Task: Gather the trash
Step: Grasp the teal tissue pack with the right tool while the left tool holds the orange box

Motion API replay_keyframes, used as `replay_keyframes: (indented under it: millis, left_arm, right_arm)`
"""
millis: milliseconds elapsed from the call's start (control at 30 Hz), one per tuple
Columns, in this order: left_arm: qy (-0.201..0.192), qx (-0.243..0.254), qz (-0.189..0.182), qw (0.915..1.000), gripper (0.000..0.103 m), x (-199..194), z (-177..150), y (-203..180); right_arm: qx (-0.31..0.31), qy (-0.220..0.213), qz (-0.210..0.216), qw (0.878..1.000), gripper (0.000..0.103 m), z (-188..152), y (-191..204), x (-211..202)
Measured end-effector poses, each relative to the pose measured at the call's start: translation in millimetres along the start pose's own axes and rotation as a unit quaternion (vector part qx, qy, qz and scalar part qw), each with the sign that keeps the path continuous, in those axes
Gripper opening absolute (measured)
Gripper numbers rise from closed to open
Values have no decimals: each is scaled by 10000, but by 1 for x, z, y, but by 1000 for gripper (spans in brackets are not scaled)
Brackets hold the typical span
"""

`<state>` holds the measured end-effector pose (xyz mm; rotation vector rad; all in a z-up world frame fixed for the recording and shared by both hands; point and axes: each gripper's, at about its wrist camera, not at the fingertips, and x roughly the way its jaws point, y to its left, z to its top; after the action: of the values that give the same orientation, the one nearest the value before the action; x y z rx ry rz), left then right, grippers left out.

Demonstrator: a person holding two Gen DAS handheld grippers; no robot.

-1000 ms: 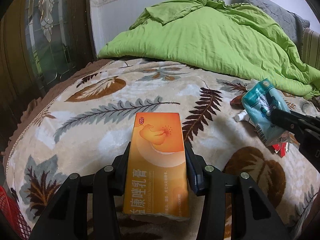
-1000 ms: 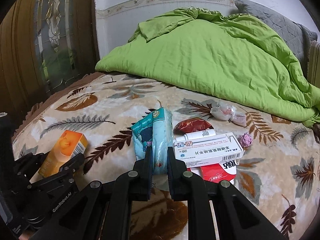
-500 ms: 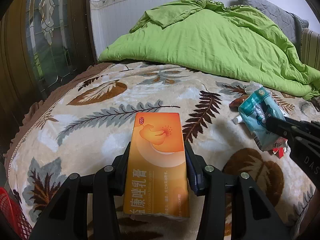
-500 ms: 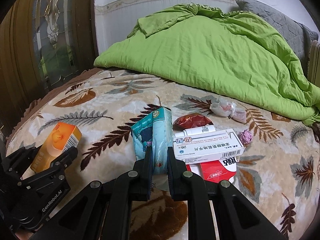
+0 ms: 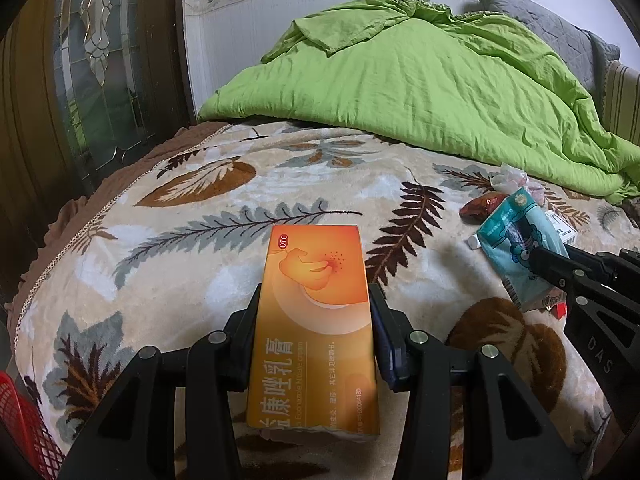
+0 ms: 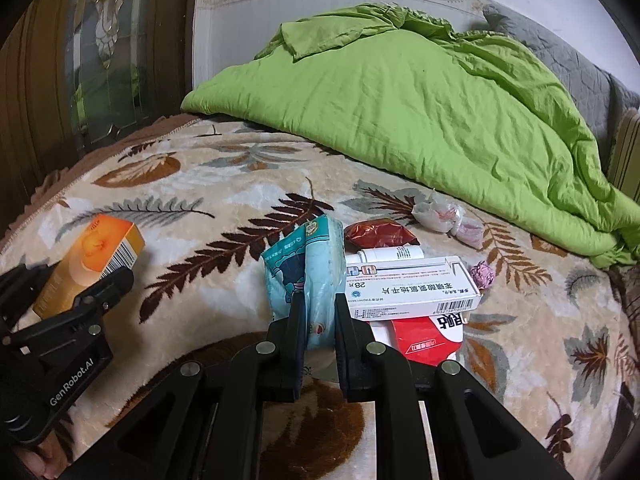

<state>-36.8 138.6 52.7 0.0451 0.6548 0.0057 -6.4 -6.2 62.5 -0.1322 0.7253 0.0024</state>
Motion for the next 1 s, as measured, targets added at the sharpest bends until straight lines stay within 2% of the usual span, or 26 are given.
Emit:
replay_keyframes:
  millis: [1000]
  left_arm:
    - [6,13,-64,10000,46,-1,0,-4]
  right_arm:
    - [-58,2,-16,10000,14,0,0,-1]
